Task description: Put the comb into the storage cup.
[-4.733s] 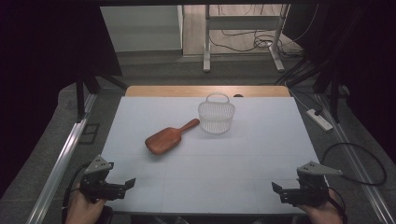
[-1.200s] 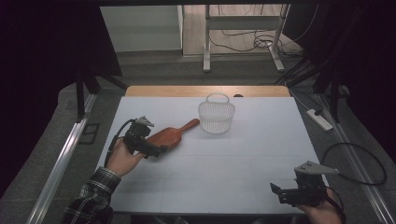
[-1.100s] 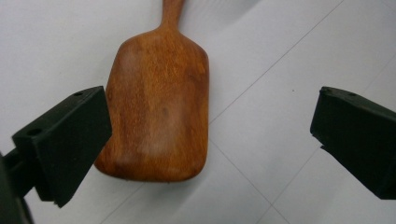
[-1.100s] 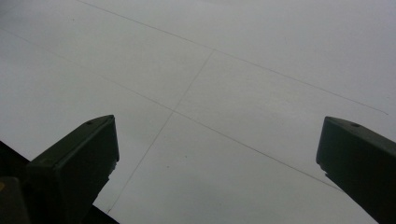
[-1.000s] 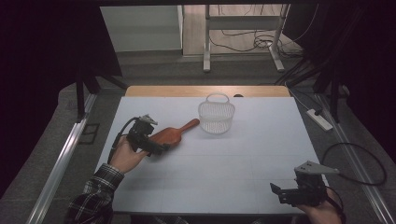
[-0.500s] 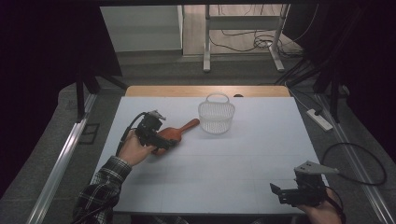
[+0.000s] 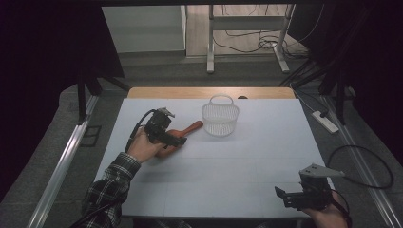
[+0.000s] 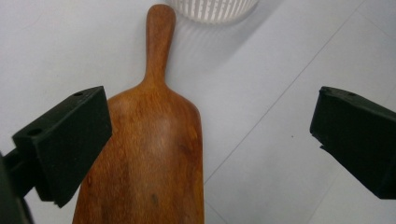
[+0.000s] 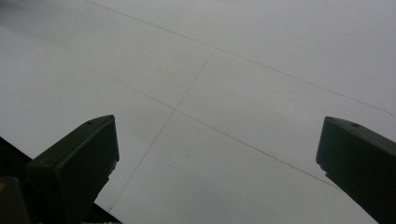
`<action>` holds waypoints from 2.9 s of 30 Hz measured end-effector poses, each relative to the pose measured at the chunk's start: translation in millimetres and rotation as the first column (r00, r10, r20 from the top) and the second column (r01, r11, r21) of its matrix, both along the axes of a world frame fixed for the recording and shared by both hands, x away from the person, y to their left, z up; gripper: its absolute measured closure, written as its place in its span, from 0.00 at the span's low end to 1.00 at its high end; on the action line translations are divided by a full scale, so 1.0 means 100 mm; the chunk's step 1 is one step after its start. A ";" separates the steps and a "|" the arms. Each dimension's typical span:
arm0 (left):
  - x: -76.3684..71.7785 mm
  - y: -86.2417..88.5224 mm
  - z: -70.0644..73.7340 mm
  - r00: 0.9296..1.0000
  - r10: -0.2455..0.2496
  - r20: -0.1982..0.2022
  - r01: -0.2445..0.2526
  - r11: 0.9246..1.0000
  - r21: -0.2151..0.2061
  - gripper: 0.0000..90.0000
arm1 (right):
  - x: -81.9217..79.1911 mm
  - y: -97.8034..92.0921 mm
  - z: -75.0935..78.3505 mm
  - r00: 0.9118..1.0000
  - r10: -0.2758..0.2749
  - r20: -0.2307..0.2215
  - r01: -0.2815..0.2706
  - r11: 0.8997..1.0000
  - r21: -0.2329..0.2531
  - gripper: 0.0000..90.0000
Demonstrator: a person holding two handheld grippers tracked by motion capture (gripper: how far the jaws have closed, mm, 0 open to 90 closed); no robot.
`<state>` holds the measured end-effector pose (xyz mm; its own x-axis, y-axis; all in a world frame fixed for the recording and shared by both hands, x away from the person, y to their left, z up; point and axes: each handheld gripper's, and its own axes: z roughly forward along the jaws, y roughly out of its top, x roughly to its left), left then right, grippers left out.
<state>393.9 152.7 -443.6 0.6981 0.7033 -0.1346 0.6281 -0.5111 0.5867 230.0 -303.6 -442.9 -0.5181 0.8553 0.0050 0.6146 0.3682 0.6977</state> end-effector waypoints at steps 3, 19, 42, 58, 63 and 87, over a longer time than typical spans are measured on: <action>0.03 -0.03 0.00 1.000 -0.008 0.000 0.008 1.000 0.004 0.00 | 0.00 0.00 0.00 1.000 0.000 0.000 0.000 1.000 0.000 0.00; 0.24 -0.22 0.00 0.999 -0.031 -0.007 0.031 0.999 0.011 0.00 | 0.00 0.00 0.00 1.000 0.006 -0.002 -0.006 1.000 -0.001 0.00; 0.44 -0.37 -0.03 0.999 -0.028 -0.032 0.030 0.998 0.046 0.99 | 0.00 0.01 0.00 1.000 0.022 -0.007 -0.022 1.000 -0.006 0.00; 0.57 -0.46 -0.32 0.995 -0.032 -0.091 0.042 0.993 0.115 0.99 | 0.00 0.01 -0.01 1.000 0.023 -0.009 -0.023 1.000 -0.009 0.00; 0.62 -0.45 -0.39 0.993 -0.031 -0.112 0.045 0.991 0.127 0.99 | 0.00 0.01 -0.01 1.000 0.024 -0.009 -0.024 1.000 -0.011 0.00; 0.79 -0.36 -0.52 0.985 0.023 -0.173 0.007 0.985 0.172 0.99 | 0.00 0.01 -0.01 1.000 0.018 -0.008 -0.018 1.000 -0.010 0.00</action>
<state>472.8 117.0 -495.6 0.6692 0.7316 -0.1303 0.7167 -0.5892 0.3730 229.8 -302.8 -443.5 -0.5337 0.8457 0.0006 0.6129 0.3862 0.6893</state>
